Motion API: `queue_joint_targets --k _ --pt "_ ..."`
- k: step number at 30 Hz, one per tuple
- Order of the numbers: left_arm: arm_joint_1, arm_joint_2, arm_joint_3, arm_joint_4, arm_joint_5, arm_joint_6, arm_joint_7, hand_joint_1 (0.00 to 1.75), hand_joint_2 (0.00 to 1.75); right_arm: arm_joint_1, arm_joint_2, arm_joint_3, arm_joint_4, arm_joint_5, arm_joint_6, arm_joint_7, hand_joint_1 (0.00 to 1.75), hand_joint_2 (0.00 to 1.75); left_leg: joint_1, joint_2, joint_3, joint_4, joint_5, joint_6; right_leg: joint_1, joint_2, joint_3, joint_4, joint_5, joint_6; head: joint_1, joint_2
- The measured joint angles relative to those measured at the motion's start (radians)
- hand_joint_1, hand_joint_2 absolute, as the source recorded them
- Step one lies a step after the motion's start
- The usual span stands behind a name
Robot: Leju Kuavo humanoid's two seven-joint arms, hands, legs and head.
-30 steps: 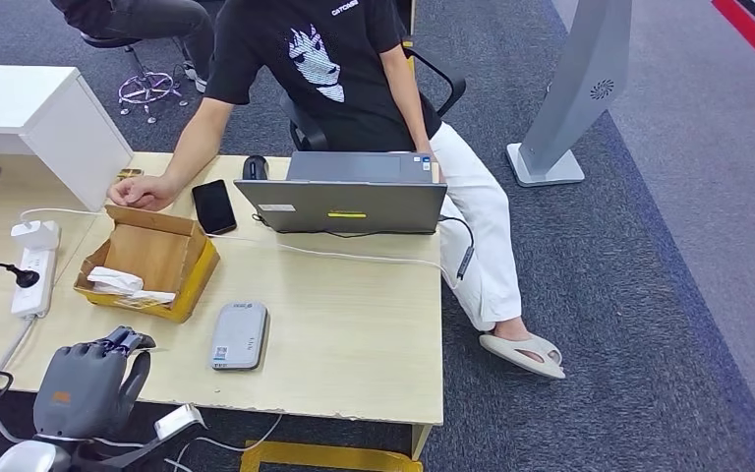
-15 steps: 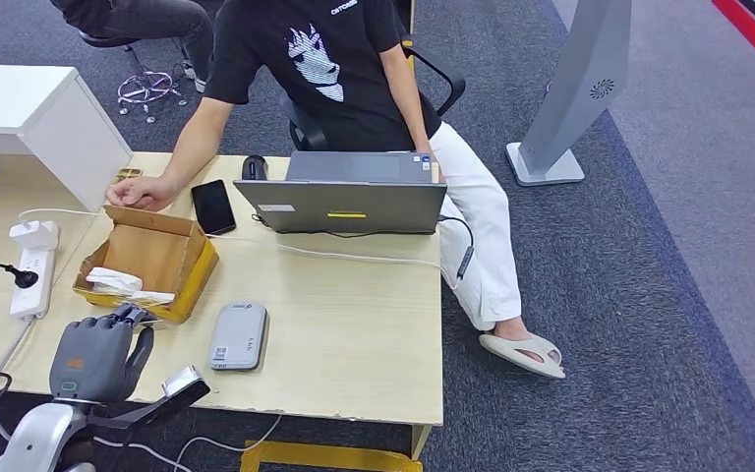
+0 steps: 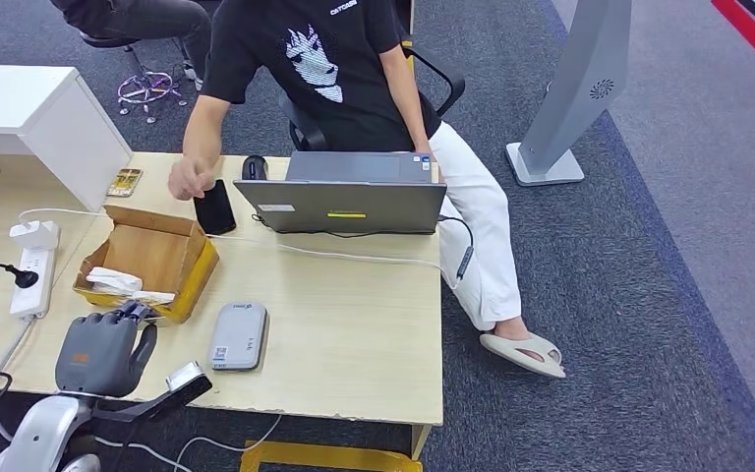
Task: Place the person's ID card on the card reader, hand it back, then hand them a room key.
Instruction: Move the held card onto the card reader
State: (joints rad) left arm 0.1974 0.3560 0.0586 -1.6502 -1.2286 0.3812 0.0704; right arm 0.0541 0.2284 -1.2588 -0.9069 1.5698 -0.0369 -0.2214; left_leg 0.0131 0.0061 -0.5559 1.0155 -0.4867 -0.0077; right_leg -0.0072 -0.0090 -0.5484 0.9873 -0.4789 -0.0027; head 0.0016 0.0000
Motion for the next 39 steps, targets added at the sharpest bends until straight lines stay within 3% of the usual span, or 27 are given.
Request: queue_joint_targets --k 9,23,39 --pt "-0.081 -0.017 -0.032 0.086 0.123 -0.098 -0.023 1.75 1.75 -0.003 -0.018 0.031 0.029 0.0 -0.008 0.012 0.0 1.75 0.0 0.0 0.0 0.0 0.0 0.0 0.0 0.0 0.0 0.0 0.0 0.0 0.0 0.0" --pt "-0.172 -0.048 -0.097 0.183 0.116 -0.13 -0.027 1.75 1.75 -0.02 -0.038 0.063 0.078 0.0 -0.023 0.02 0.0 1.75 0.0 0.0 0.0 0.0 0.0 0.0 0.0 0.001 0.0 0.0 0.001 0.0 0.0 0.0" --pt "-0.184 -0.065 -0.229 0.178 0.145 -0.13 -0.095 1.75 1.75 -0.03 -0.061 0.066 0.142 0.0 -0.054 0.027 0.0 1.75 0.0 0.0 0.0 0.0 0.0 0.0 0.0 0.001 -0.001 0.0 0.001 -0.001 0.0 0.0"
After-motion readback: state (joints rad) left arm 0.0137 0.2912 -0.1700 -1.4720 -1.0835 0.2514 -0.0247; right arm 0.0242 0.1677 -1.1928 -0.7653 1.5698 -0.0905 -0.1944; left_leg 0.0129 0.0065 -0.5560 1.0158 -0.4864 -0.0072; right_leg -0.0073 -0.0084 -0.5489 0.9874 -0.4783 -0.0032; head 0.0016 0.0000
